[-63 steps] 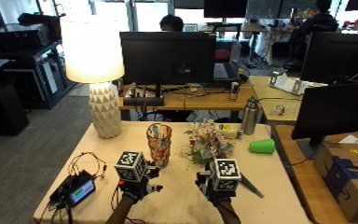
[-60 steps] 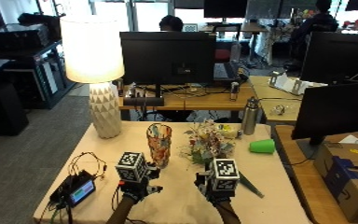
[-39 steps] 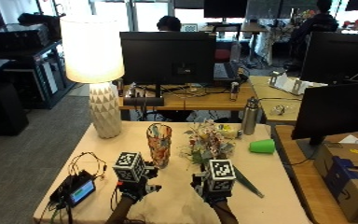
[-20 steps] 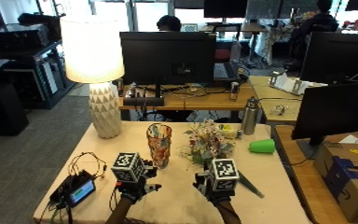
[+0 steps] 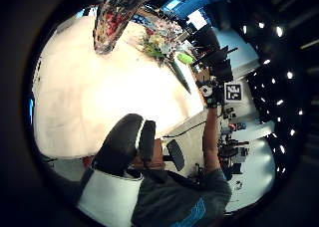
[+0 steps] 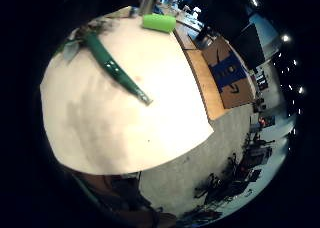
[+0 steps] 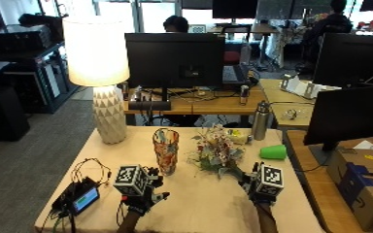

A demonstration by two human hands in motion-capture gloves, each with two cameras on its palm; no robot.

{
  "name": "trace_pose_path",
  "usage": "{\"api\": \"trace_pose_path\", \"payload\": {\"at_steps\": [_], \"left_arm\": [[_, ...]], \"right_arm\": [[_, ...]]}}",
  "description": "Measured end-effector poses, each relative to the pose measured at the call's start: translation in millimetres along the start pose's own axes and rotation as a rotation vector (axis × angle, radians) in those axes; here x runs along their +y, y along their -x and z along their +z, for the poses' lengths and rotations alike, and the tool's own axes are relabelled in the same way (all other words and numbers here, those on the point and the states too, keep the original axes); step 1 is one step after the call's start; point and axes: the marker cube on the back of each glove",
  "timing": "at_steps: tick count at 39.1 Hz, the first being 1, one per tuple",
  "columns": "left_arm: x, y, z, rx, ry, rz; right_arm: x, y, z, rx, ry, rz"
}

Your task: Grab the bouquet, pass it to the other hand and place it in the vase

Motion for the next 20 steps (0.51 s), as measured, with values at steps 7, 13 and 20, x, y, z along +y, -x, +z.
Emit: {"api": "trace_pose_path", "payload": {"at_steps": [7, 13, 20], "left_arm": [[-5, 8, 18, -0.010, 0.037, -0.007], [-9, 11, 28, -0.004, 0.049, -0.015], [-13, 18, 40, -0.019, 0.076, -0.041]], "right_arm": [[-29, -31, 46, 0.017, 0.105, 0.085], [-46, -43, 81, 0.016, 0.224, 0.136], [-53, -44, 105, -0.035, 0.334, 0.160]]}}
